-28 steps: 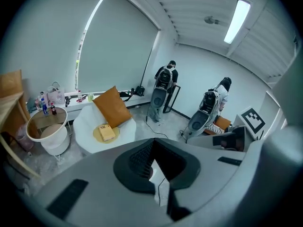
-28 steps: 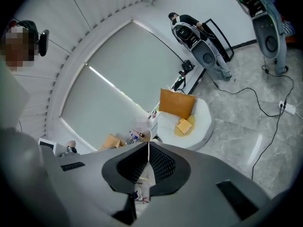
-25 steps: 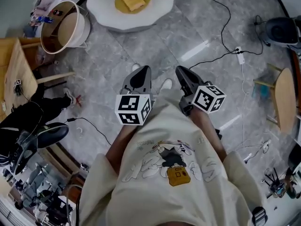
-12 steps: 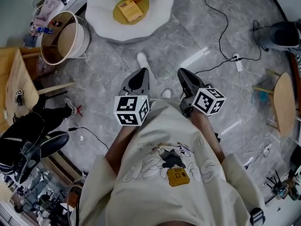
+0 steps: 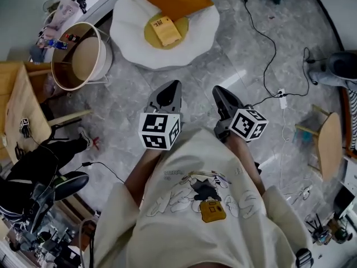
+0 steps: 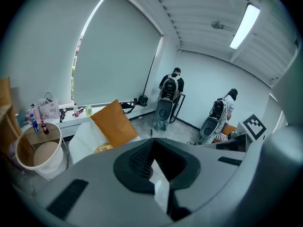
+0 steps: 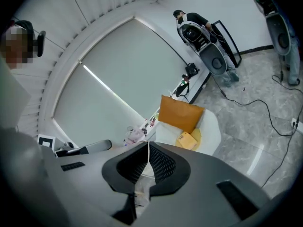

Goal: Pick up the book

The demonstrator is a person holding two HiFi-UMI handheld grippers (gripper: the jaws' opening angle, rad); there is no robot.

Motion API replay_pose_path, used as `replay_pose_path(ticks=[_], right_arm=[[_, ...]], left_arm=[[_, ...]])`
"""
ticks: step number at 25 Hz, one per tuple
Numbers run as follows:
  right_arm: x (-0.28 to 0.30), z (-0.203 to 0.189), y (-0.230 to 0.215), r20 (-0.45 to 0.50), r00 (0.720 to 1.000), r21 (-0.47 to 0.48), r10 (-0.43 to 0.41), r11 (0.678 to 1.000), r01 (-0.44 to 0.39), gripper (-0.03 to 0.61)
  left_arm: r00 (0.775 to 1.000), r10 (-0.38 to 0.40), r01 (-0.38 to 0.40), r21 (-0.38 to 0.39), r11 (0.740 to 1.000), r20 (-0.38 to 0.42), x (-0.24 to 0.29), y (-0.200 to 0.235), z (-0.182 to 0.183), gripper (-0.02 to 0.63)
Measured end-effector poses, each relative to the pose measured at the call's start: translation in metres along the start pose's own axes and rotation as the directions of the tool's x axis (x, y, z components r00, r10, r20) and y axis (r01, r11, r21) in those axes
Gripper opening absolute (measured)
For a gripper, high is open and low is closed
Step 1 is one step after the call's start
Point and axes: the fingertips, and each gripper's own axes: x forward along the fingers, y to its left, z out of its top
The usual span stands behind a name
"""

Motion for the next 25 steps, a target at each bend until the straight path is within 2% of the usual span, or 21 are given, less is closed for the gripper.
replay_pose_path(ticks=[3,7,12,19,25], right_arm=[[0.046,0.021,0.017,-0.009,1.0,-0.002,0.003,1.0,-0.003,0.025],[0.093,0.048,0.022,-0.022,1.0,-0.027,-0.003,1.0,0.002,0.025],[0.134,0.073,0.019,-0.039,0.999,-0.055,-0.033,0.998,0.031,0.025],[0.177,0.091,0.018,-0.134,0.991,-0.114,-0.005,0.993,-0.01,0.025],[0.225,0.108,0.01,-0.242,0.969,-0.137,0.047,0.987,-0.083,0.025]], left_arm=[[1.0,0.005,-0.005,-0.028,1.0,-0.008,0.015,0.043,0.022,0.005],[1.0,-0.002,0.002,-0.042,0.999,-0.002,0.04,0.08,0.047,0.005],[1.0,0.006,-0.007,-0.063,0.998,-0.013,0.057,0.119,0.057,0.003],[0.997,0.069,-0.072,-0.127,0.989,-0.032,0.075,0.15,0.059,0.005],[0.985,0.164,-0.172,-0.193,0.966,-0.054,0.101,0.179,0.067,0.004]])
